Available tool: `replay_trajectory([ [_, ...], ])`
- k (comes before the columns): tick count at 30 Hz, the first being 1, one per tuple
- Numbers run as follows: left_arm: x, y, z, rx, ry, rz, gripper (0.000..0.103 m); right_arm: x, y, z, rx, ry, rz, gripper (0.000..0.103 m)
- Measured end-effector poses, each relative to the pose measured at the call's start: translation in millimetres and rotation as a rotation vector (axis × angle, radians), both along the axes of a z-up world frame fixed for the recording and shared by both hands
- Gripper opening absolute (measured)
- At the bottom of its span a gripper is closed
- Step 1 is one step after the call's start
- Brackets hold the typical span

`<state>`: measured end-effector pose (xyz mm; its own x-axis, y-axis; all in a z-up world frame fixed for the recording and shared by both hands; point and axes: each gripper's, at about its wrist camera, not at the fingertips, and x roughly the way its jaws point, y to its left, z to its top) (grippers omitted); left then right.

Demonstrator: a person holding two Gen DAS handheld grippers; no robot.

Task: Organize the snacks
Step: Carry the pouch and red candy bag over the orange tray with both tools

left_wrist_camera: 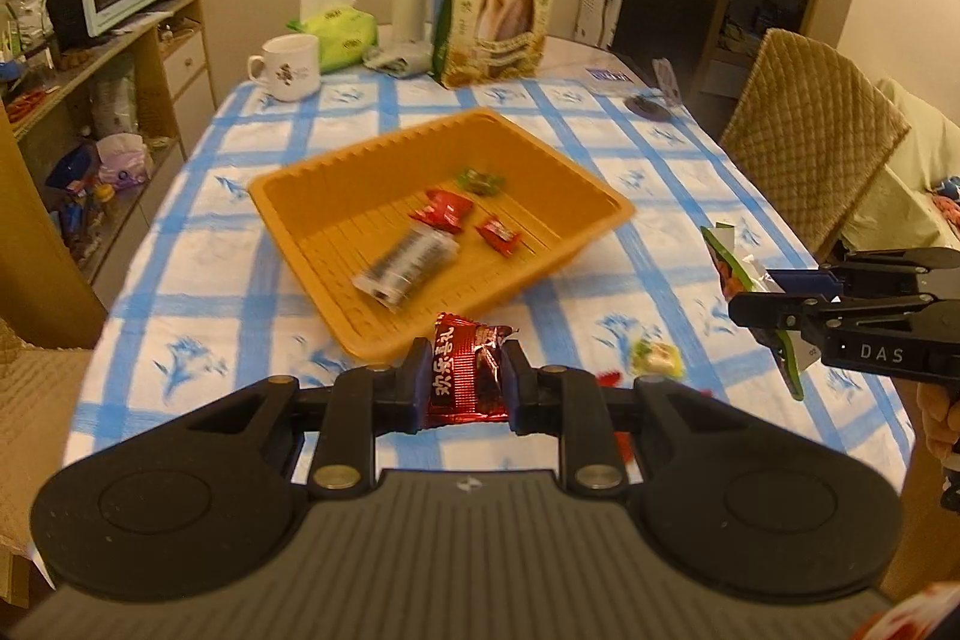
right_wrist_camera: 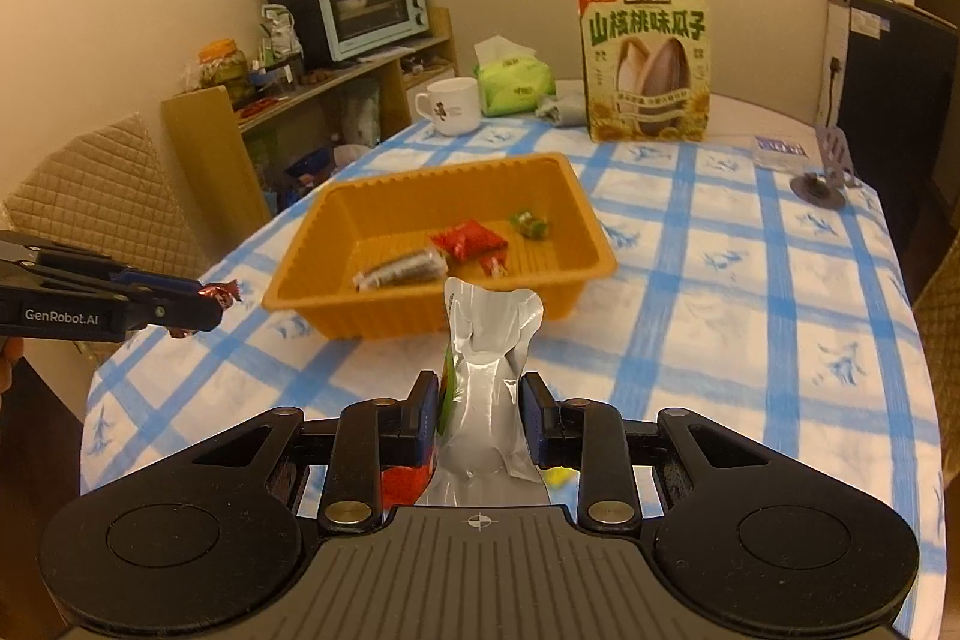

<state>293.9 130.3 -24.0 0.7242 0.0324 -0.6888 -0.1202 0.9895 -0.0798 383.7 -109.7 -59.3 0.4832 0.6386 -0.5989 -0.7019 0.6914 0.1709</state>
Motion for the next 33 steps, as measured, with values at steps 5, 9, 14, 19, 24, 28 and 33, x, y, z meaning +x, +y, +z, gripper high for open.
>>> replay_trajectory([
  [5, 24, 28, 7, 0.014, -0.024, 0.019, 0.022, 32, 26, 8, 0.006, -0.020, 0.000, 0.030],
  [9, 47, 47, 10, 0.028, -0.035, 0.019, 0.022, 60, 45, 12, 0.012, -0.027, -0.007, 0.030],
  [14, 76, 65, 8, 0.031, -0.037, 0.020, 0.022, 91, 67, 10, 0.020, -0.032, -0.012, 0.030],
  [19, 101, 78, 3, 0.029, -0.033, 0.010, 0.022, 117, 88, 4, -0.004, -0.040, -0.013, 0.030],
  [24, 122, 85, -3, 0.029, -0.021, -0.007, 0.022, 137, 105, -8, -0.041, -0.036, -0.013, 0.030],
  [28, 134, 88, -10, 0.019, -0.008, -0.014, 0.022, 151, 115, -20, -0.069, -0.024, -0.016, 0.030],
  [33, 144, 92, -18, 0.011, 0.010, -0.023, 0.022, 162, 123, -36, -0.100, -0.010, -0.017, 0.030],
])
